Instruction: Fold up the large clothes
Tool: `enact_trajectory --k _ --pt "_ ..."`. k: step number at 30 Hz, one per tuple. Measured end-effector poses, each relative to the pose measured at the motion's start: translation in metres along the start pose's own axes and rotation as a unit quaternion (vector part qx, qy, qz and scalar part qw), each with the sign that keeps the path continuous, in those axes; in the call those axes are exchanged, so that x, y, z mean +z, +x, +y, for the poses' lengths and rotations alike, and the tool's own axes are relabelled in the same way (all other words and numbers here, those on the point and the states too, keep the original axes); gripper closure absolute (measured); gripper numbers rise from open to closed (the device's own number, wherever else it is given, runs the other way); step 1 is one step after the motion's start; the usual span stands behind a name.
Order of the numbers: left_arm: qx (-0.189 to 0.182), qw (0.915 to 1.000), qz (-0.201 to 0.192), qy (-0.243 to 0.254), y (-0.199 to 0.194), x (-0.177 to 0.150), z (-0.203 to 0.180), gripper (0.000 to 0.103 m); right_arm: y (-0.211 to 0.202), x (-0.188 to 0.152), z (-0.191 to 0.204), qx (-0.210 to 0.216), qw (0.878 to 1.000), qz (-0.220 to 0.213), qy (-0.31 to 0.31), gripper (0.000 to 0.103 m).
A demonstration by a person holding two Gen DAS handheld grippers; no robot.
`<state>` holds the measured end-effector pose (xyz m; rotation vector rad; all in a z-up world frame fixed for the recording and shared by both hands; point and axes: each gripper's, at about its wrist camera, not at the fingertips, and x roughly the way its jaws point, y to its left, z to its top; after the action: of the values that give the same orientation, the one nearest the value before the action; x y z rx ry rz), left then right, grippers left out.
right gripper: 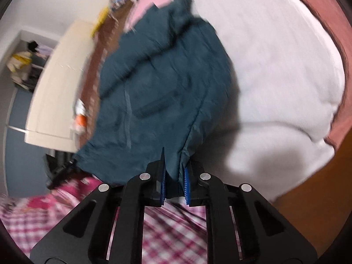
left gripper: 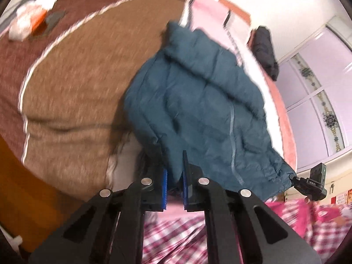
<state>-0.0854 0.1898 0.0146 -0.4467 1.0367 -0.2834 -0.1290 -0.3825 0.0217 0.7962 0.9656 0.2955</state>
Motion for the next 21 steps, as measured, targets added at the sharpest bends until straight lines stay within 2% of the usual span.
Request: enact_trajectory --k 5,10,15,21 --pt "-0.003 0.9979 -0.060 0.026 -0.017 0.046 -0.029 0.094 -0.018 0.050 0.033 0.036 0.998 -0.052 -0.031 0.090" --pt "0.002 0.9932 -0.111 0.034 -0.022 0.113 -0.056 0.094 -0.021 0.128 0.057 0.067 0.993 -0.088 -0.029 0.090" --pt "0.003 0.9870 -0.150 0.058 -0.012 0.187 -0.080 0.094 -0.008 0.207 0.074 0.049 0.992 -0.108 -0.038 0.090" --pt "0.020 0.9842 -0.163 0.066 0.028 0.270 -0.099 0.094 0.027 0.306 0.081 0.036 0.991 -0.124 -0.020 0.090"
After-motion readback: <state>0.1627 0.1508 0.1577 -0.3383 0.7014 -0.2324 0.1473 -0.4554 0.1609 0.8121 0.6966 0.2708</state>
